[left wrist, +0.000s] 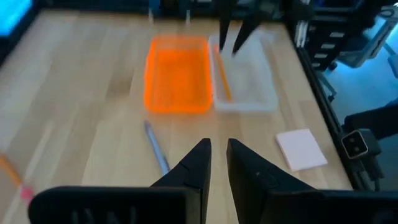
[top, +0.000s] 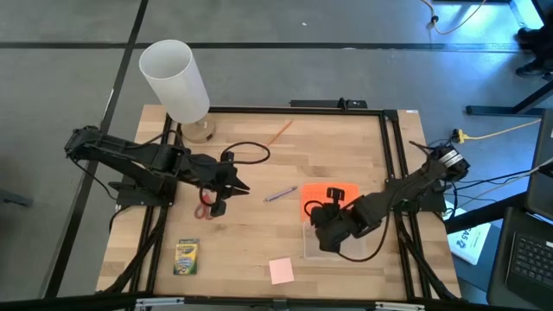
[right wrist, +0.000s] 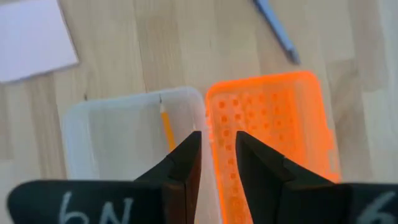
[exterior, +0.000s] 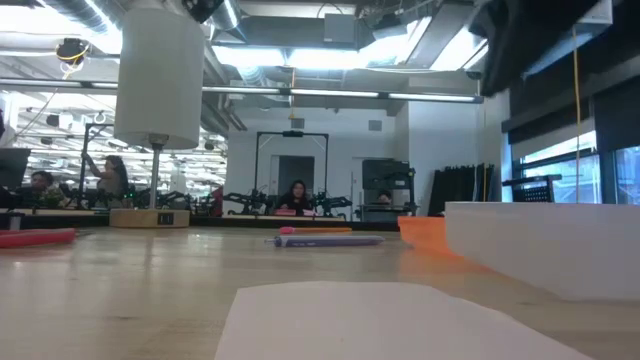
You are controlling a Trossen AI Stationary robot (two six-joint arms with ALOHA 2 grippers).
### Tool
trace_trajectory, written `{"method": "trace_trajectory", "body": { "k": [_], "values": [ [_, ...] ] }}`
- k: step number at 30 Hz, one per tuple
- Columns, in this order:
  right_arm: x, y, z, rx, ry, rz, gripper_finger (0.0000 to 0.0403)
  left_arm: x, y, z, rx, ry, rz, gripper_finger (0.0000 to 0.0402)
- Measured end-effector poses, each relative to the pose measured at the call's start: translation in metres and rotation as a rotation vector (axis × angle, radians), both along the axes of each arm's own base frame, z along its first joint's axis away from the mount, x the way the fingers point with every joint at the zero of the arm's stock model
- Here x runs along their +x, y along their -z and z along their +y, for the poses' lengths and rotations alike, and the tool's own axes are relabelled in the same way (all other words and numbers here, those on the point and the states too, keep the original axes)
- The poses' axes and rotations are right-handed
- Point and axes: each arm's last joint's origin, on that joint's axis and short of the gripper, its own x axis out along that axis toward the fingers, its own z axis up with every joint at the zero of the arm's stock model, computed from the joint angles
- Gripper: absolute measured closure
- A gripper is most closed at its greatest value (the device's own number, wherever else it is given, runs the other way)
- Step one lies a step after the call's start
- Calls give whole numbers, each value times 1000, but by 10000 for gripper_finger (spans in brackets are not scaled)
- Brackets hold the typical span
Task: Pack school essentials
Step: Put the red scissors into the orange supply box
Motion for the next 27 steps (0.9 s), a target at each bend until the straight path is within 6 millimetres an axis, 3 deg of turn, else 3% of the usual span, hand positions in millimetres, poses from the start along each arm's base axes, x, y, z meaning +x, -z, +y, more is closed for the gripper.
{"method": "trace_trajectory", "body": {
  "k": [8, 18, 22, 27],
  "values": [
    [0, -18, -12, 5, 15, -59, 302, -2, 11, 3, 39, -94, 106, 354],
    [1, -18, -14, 16, 12, -49, 302, 28, 44, -3, 124, -47, 235, 354],
    [0, -17, -12, 65, 2, -28, 302, 31, 57, -9, 16, -33, 332, 354],
    [0, -17, -12, 64, 0, -28, 302, 21, 69, -15, -153, -229, 504, 354]
  ]
}}
